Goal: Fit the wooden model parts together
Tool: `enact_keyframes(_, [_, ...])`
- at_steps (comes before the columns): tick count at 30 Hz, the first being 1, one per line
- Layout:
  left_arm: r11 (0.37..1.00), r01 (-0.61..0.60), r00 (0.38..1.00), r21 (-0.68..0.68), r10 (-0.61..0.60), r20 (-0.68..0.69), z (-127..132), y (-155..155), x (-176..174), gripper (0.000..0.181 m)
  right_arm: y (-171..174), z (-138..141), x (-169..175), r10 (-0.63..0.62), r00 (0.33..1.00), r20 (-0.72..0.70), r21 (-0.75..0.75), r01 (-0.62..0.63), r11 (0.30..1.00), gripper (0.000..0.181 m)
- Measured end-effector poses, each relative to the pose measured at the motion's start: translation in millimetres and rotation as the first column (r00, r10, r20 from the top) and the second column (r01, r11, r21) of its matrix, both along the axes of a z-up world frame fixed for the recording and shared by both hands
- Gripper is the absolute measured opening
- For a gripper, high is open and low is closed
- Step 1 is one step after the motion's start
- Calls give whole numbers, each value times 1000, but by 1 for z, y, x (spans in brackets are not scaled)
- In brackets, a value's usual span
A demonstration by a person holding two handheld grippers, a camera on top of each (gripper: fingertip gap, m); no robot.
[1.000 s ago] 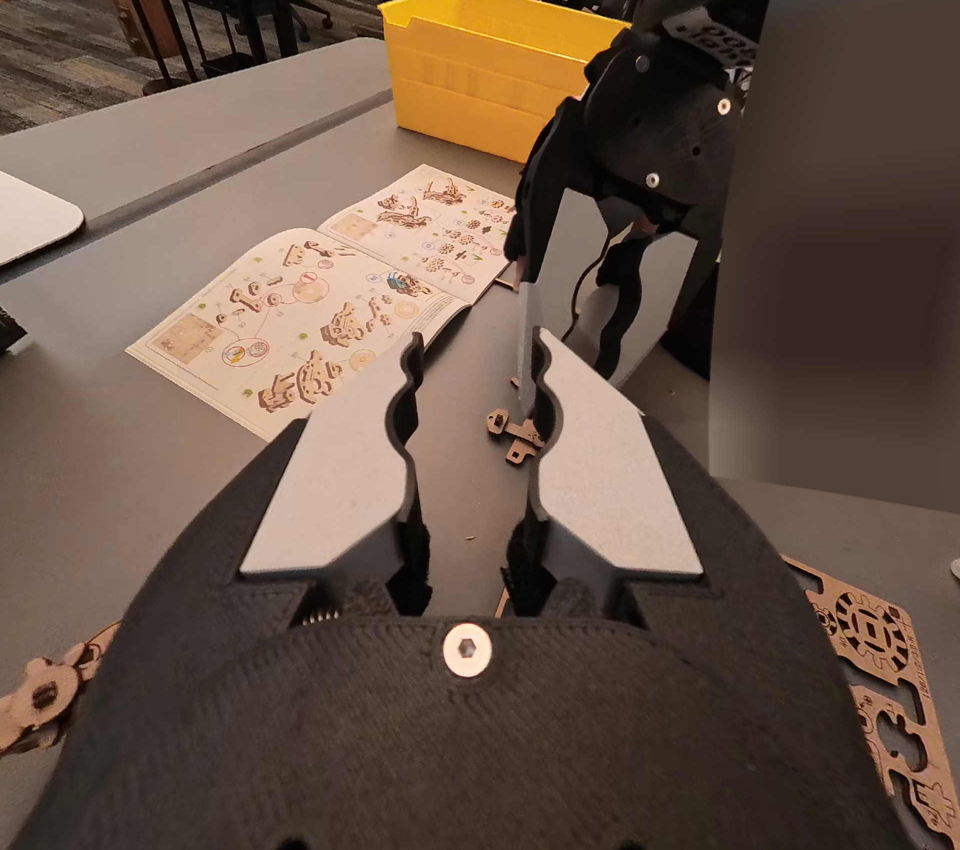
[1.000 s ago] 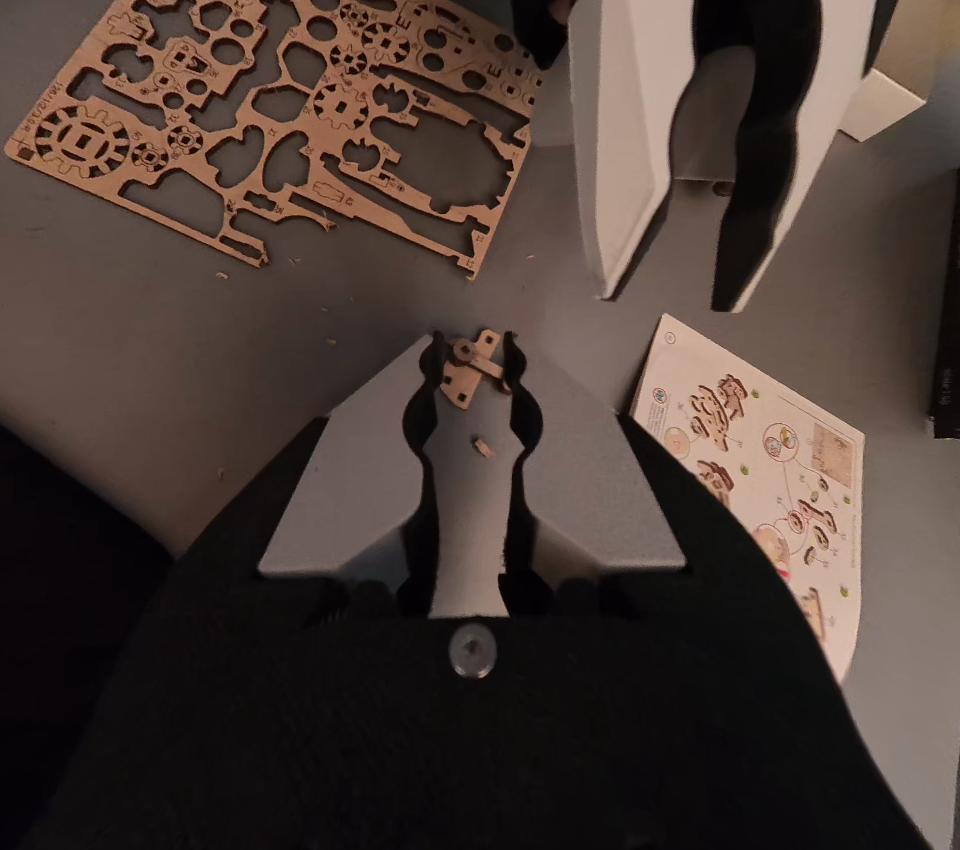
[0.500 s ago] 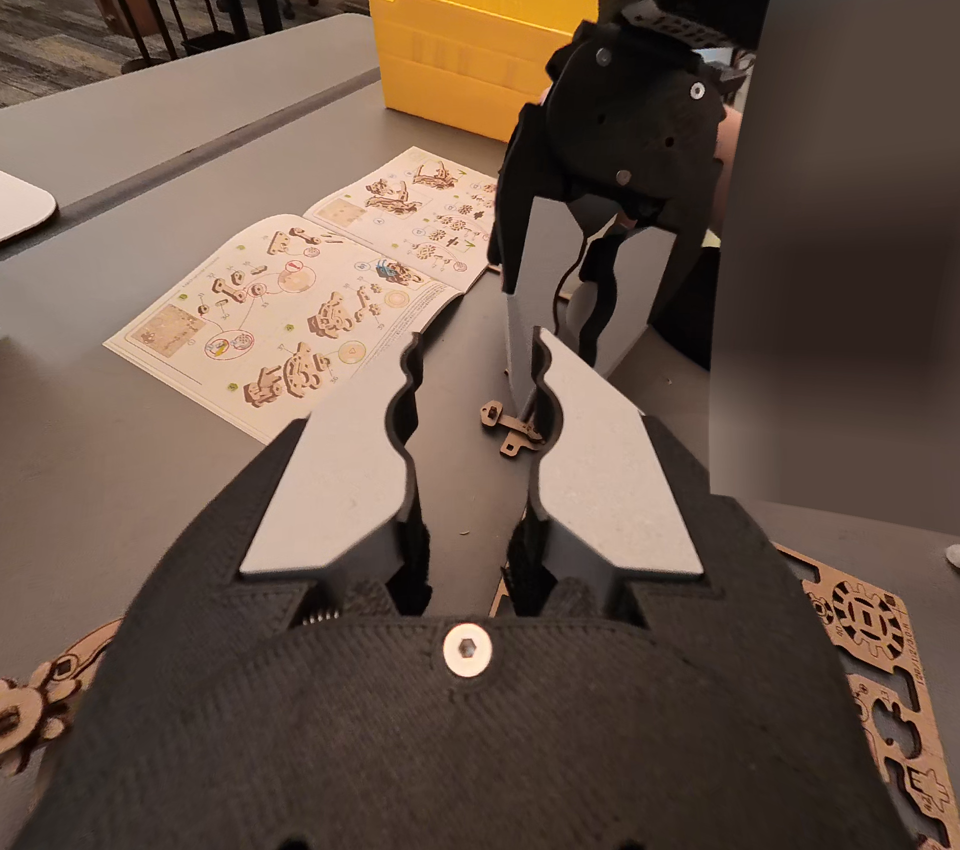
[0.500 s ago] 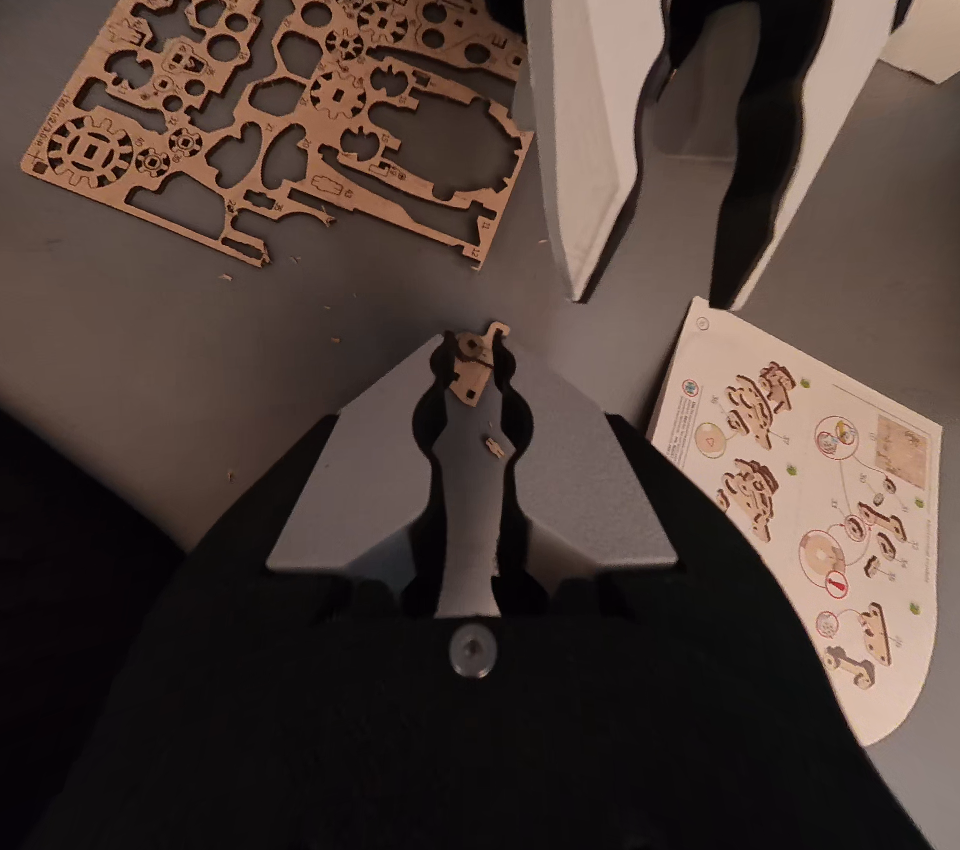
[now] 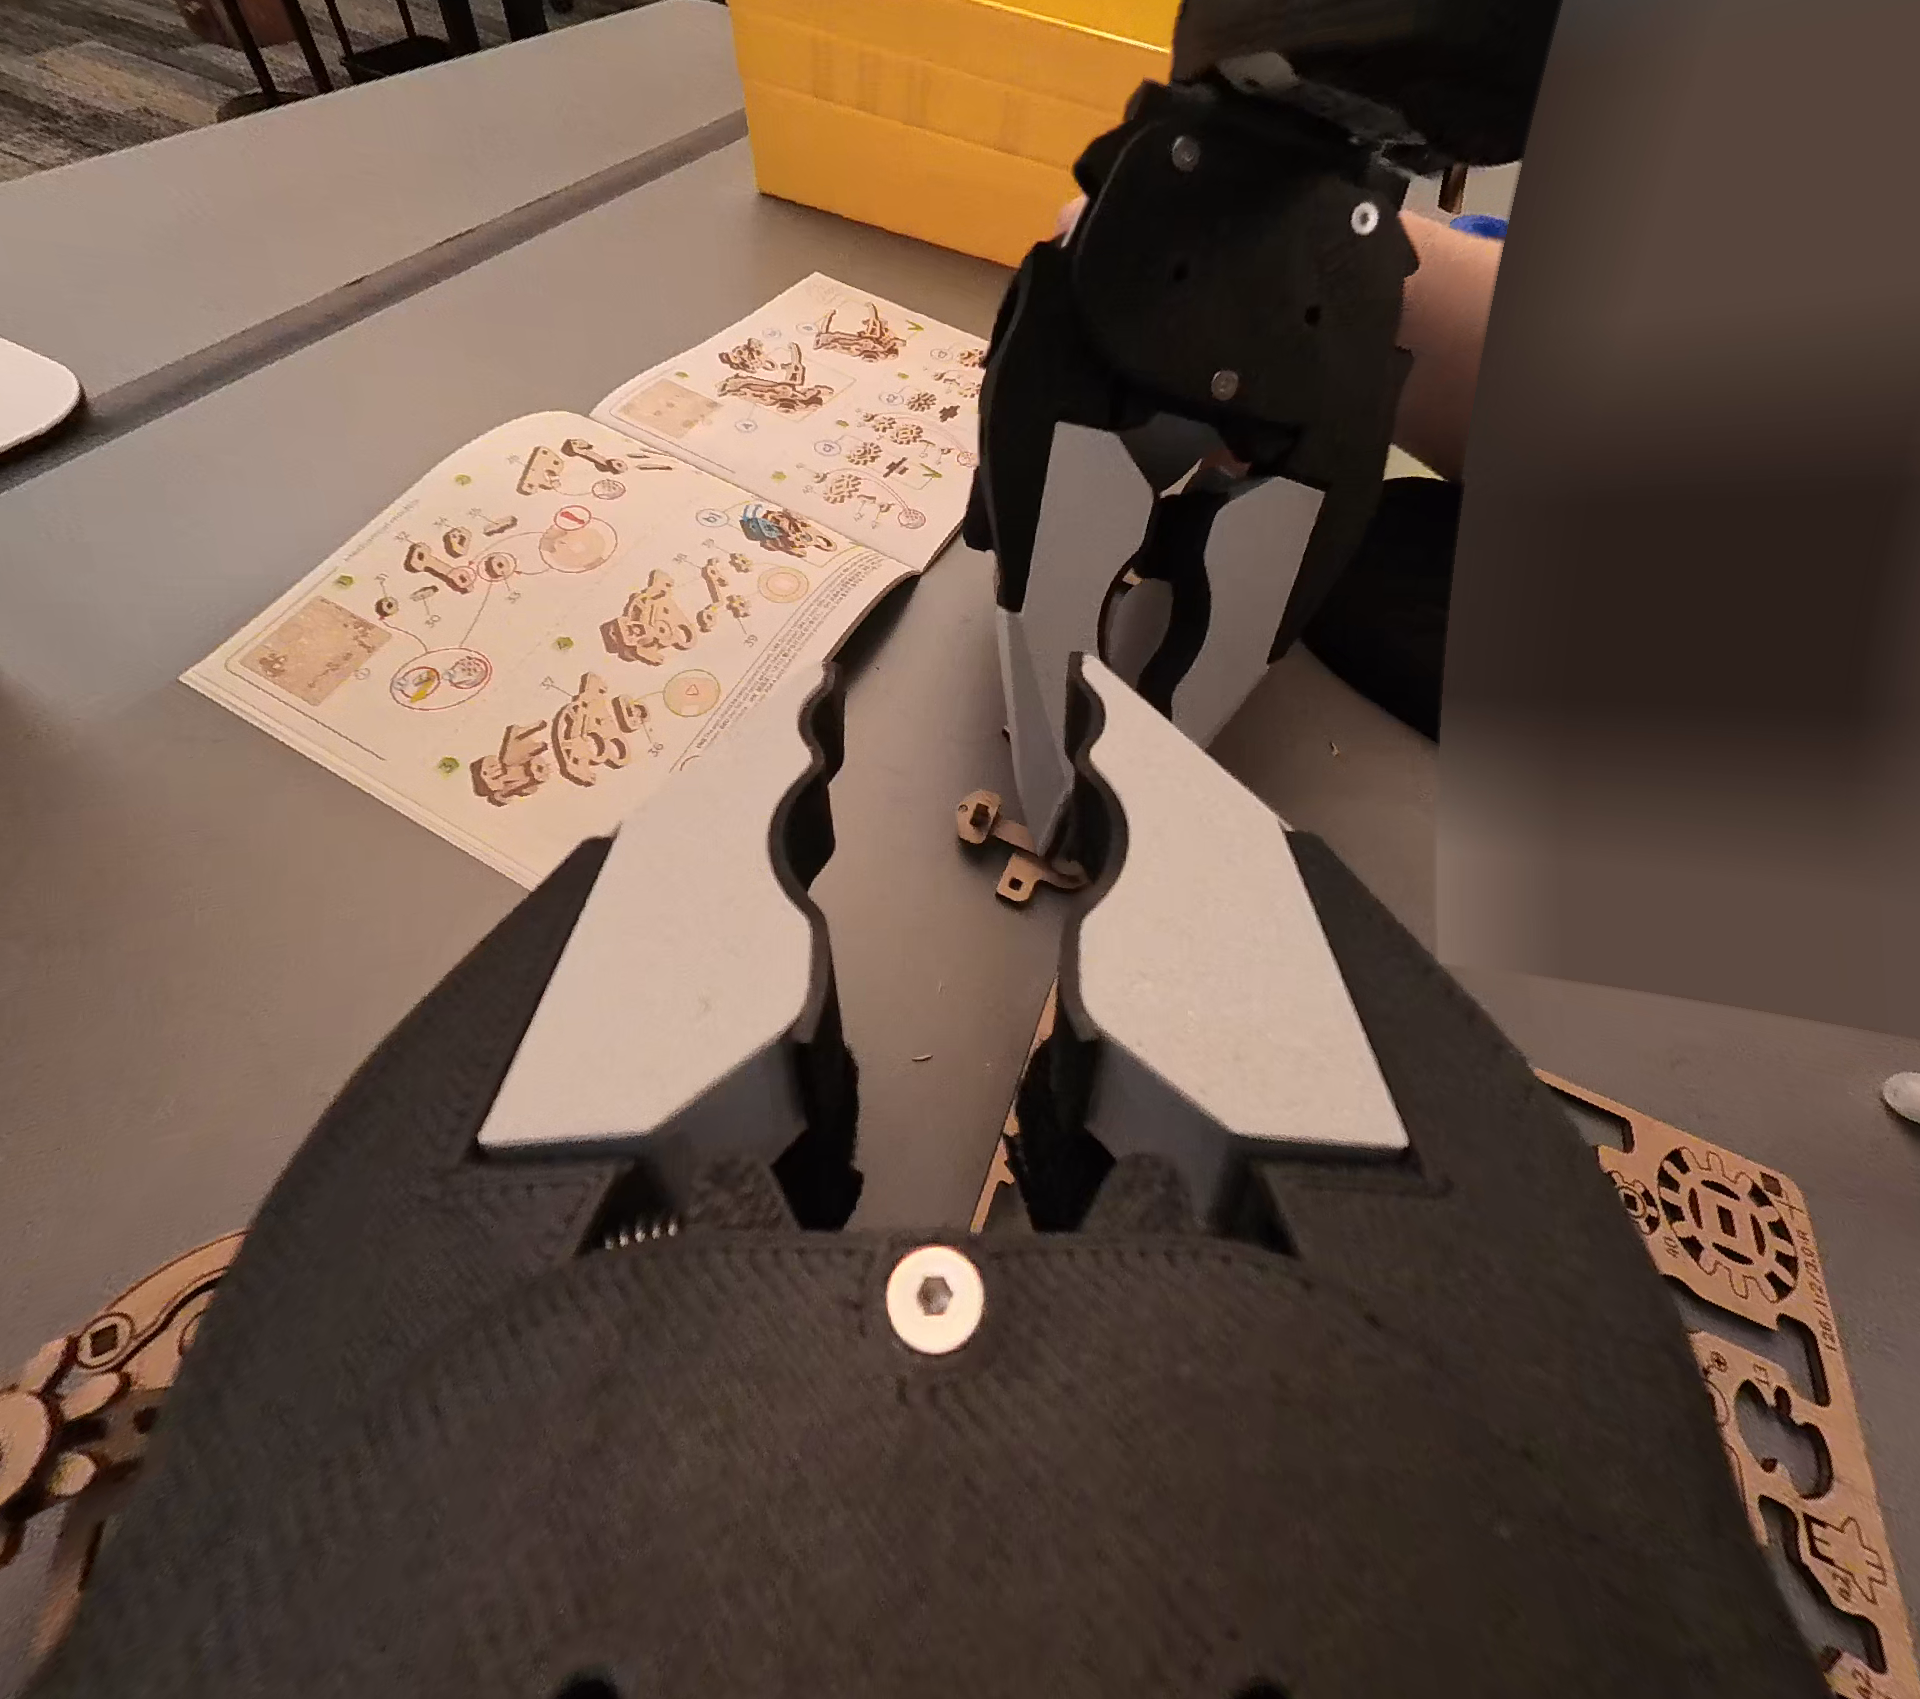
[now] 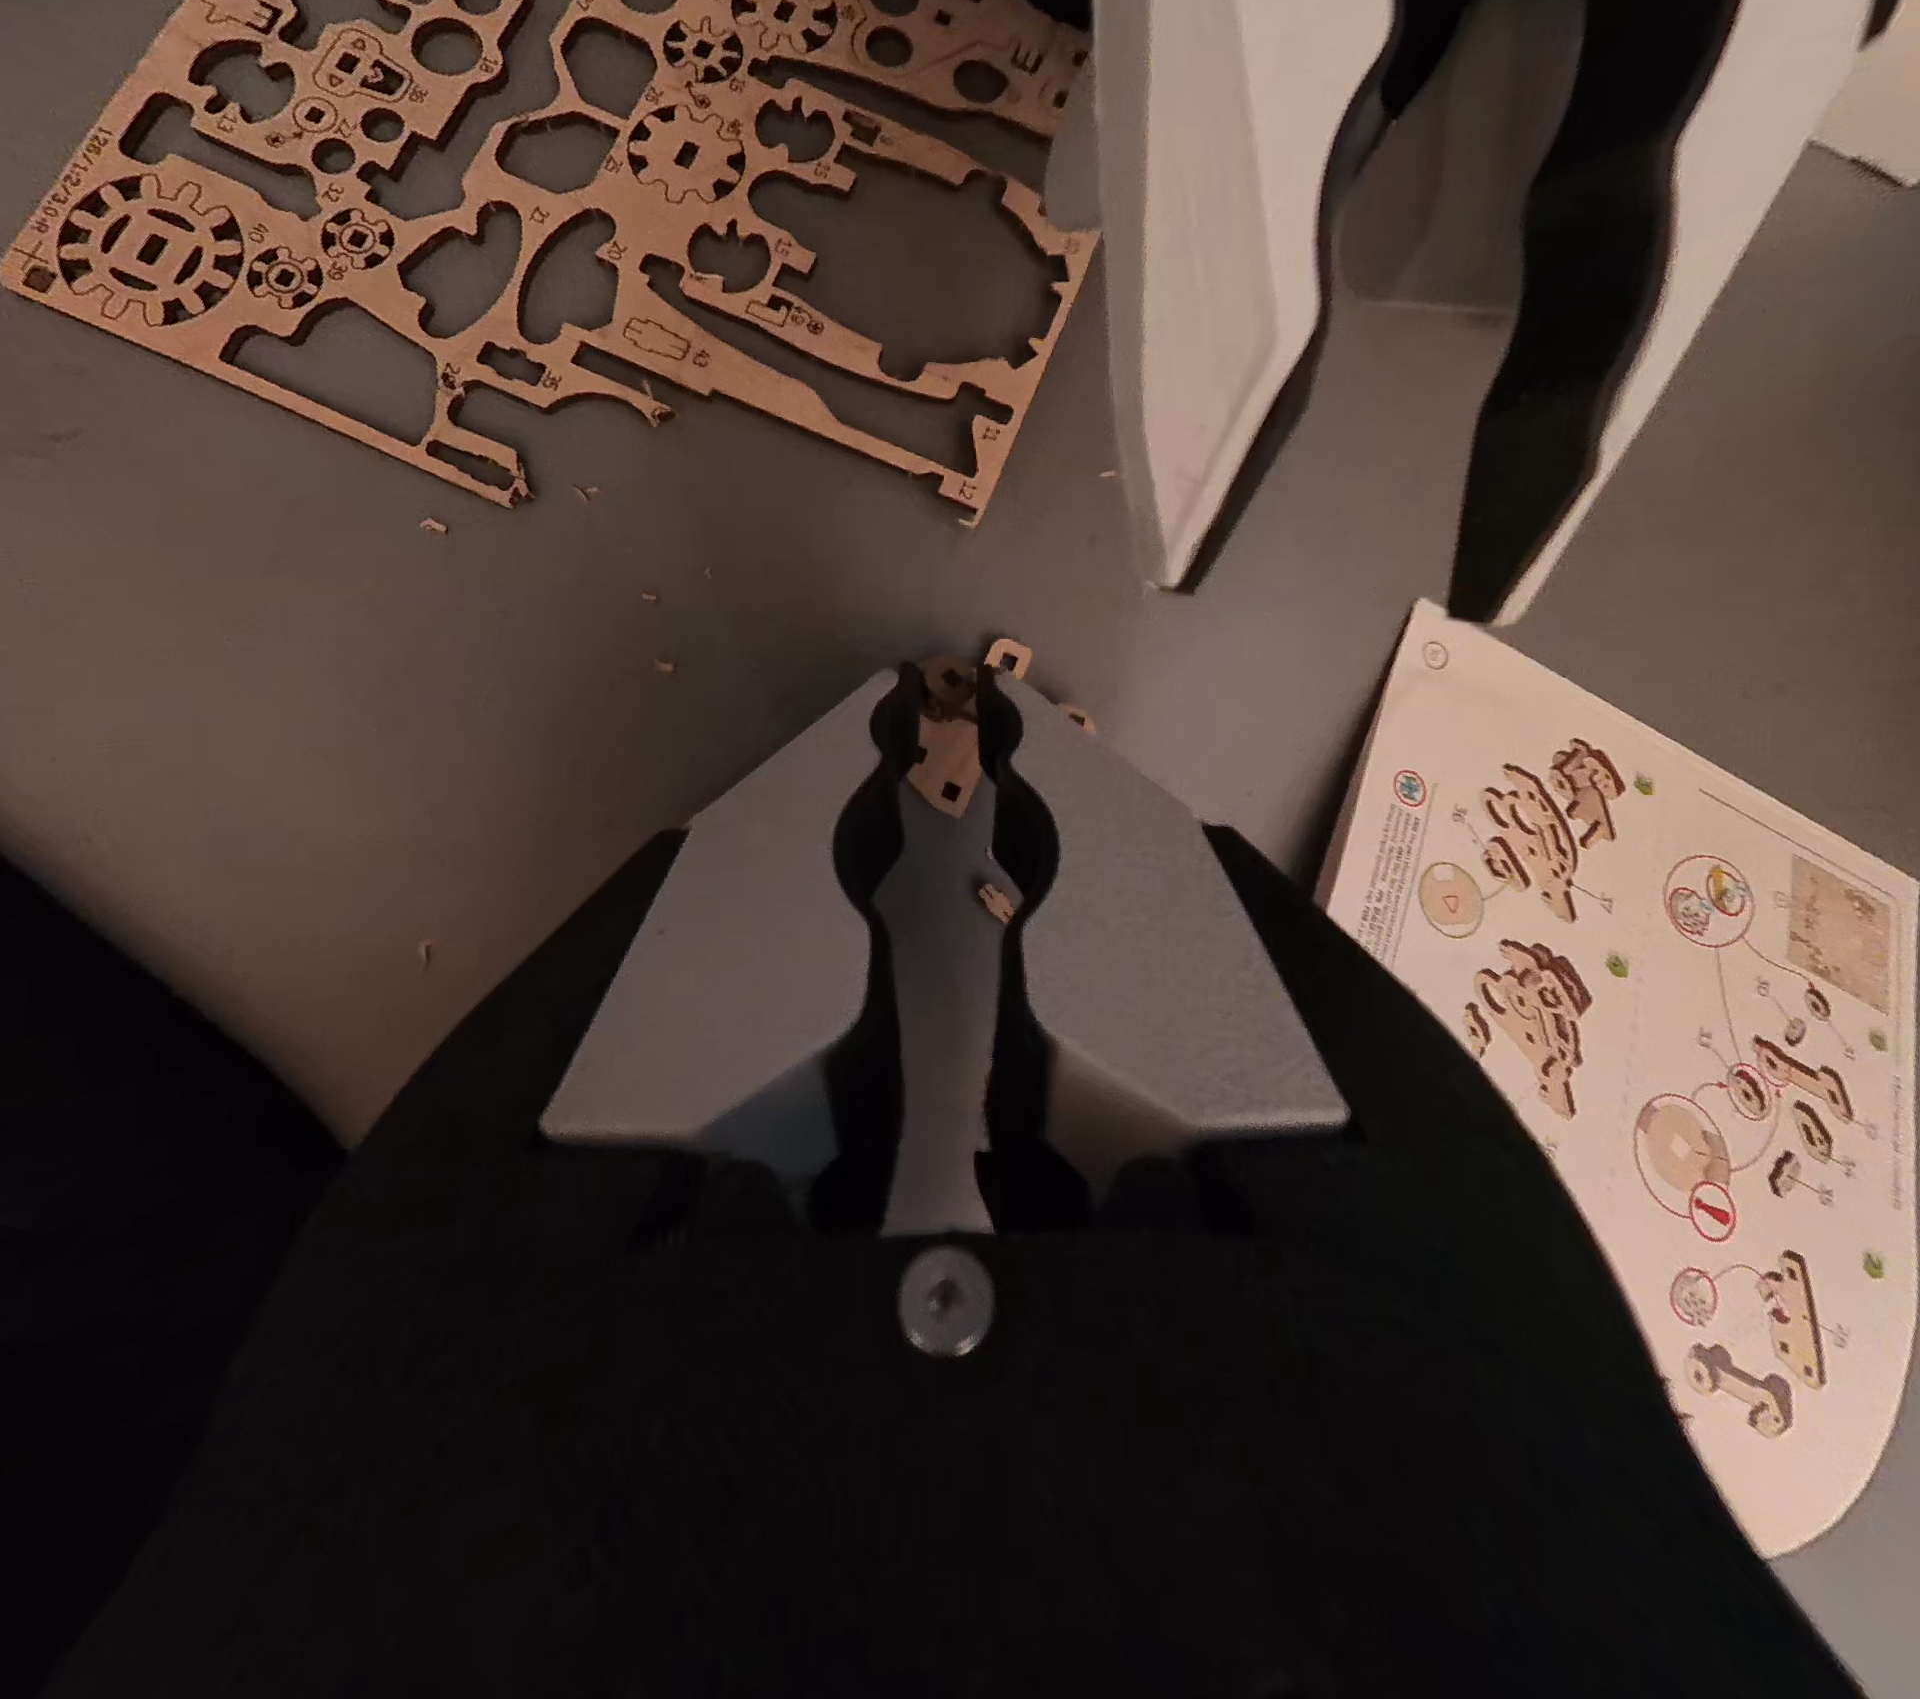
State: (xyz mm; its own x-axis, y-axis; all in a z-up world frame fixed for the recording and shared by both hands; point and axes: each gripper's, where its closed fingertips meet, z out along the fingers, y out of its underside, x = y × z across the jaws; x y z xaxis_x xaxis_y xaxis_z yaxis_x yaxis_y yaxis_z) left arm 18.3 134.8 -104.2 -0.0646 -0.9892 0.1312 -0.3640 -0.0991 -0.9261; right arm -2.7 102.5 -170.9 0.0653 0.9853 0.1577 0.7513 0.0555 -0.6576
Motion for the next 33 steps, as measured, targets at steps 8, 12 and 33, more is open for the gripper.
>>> enact_keyframes(8, [1000, 1, 1000, -9, -1, -7, -2, 0, 0, 40, 1, 0, 7, -15, 1000, -9, 4, 15, 1000, 17])
enact_keyframes(12, [1000, -2, 1000, -9, 1, -8, -2, 1, 0, 40, 5, 10, 6, -80, 995, -60, -48, 77, 996, 17])
enact_keyframes(33, [1000, -25, 998, -18, 23, -60, -11, 6, -2, 42, 6, 28, 21, -562, 824, -68, -556, 437, 707, 0])
